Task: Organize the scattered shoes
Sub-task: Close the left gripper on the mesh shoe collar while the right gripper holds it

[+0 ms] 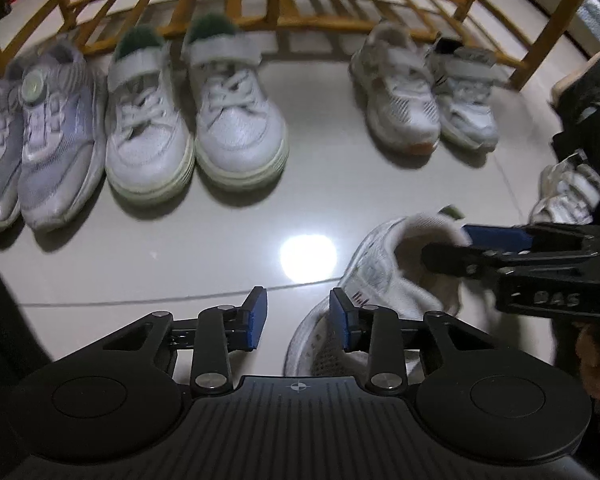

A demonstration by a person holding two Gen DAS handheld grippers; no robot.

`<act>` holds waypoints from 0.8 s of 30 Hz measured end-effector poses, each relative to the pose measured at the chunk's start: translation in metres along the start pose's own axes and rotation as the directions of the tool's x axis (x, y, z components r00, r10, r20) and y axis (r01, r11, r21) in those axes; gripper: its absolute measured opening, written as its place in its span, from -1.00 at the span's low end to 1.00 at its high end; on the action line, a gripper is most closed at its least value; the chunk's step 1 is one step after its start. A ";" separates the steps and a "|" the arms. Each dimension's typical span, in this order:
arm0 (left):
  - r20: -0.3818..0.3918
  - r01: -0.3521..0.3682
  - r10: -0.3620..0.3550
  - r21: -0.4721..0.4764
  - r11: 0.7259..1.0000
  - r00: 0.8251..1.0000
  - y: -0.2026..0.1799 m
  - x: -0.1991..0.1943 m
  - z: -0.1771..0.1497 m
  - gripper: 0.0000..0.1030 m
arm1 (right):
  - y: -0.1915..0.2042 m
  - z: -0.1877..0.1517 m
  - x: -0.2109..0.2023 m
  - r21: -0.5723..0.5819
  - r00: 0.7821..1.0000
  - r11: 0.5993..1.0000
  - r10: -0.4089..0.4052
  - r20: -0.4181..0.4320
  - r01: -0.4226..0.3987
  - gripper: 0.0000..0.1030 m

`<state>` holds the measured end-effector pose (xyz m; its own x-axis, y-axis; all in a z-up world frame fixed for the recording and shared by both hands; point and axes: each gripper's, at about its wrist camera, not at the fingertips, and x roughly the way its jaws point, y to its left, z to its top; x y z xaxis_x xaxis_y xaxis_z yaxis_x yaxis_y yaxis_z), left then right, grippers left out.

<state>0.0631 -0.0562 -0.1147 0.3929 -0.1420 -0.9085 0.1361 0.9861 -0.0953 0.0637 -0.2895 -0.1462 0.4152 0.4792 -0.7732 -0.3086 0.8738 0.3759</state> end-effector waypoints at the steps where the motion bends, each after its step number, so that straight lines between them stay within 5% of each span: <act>1: 0.003 0.001 -0.001 0.006 1.000 1.000 0.000 -0.001 0.001 -0.31 | 0.000 0.000 0.000 -0.003 1.000 1.000 0.003 -0.002 -0.003 0.05; 11: -0.031 0.015 -0.015 0.003 1.000 0.999 0.000 0.007 -0.010 -0.39 | 0.006 0.000 0.002 -0.030 0.999 0.999 0.036 0.005 -0.036 -0.37; 24: -0.008 0.037 -0.038 -0.014 0.999 0.999 0.005 -0.007 -0.004 -0.26 | 0.011 0.003 0.006 -0.077 0.998 0.996 0.053 0.038 -0.050 -0.38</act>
<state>0.0574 -0.0495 -0.1106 0.3798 -0.1781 -0.9077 0.1376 0.9813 -0.1350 0.0648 -0.2768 -0.1450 0.4304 0.5280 -0.7321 -0.3944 0.8395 0.3736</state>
